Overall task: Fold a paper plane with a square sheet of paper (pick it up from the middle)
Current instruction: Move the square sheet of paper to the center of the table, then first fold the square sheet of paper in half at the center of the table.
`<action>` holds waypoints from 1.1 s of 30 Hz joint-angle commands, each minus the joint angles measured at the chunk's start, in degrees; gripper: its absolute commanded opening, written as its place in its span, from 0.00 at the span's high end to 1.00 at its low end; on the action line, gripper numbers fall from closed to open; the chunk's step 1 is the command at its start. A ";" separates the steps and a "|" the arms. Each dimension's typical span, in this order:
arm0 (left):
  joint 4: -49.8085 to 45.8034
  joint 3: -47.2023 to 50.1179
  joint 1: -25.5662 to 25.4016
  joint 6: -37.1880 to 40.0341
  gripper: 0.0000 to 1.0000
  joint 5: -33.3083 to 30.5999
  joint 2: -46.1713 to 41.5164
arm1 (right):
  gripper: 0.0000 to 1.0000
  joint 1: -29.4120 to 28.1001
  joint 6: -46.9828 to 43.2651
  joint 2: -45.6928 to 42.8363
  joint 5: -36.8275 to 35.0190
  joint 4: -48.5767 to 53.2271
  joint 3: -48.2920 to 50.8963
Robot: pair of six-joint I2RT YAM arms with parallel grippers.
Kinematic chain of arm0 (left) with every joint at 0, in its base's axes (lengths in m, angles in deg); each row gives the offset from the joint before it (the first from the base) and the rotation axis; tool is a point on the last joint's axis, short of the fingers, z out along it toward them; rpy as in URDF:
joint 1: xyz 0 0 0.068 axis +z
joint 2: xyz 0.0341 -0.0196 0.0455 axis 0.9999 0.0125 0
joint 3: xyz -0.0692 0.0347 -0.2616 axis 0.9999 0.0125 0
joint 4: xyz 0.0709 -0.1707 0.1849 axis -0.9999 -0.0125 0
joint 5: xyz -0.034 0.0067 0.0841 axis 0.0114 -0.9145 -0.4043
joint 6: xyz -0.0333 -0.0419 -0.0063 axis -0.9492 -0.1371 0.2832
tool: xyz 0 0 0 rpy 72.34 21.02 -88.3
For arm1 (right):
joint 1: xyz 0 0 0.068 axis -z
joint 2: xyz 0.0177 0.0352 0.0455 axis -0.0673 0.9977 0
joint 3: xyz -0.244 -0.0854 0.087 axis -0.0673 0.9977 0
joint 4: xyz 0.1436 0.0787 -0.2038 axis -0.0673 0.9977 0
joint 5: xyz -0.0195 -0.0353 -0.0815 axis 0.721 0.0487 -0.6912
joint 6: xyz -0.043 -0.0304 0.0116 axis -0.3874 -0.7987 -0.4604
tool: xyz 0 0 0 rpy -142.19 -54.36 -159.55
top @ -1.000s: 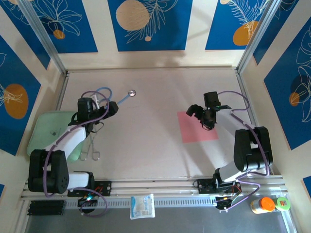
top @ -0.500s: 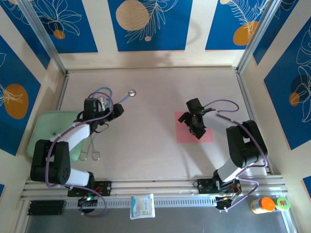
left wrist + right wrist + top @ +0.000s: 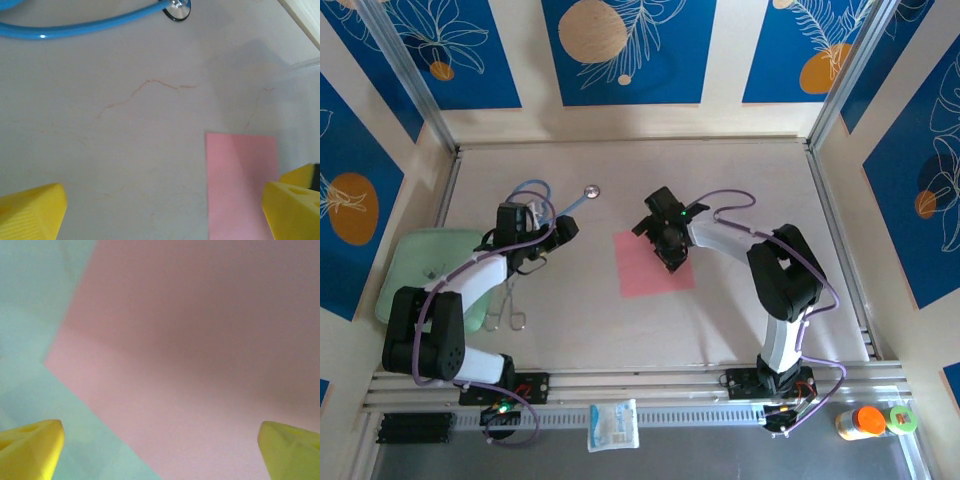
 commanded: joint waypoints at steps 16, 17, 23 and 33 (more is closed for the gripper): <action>-3.56 -6.30 -10.76 -3.16 0.01 -2.16 5.53 | 0.25 12.36 -43.47 6.51 15.87 4.17 -5.96; -3.47 -6.58 -11.30 -3.43 0.01 -2.17 6.04 | 0.27 12.36 -43.78 7.40 16.16 4.56 -6.78; -3.81 -7.97 -13.21 -4.29 0.01 -2.43 8.01 | 0.26 11.66 -42.37 10.43 13.39 6.60 -9.54; -5.97 -9.04 -13.75 -4.03 0.01 -3.91 8.43 | 0.22 7.94 -24.48 8.20 5.72 5.67 -2.93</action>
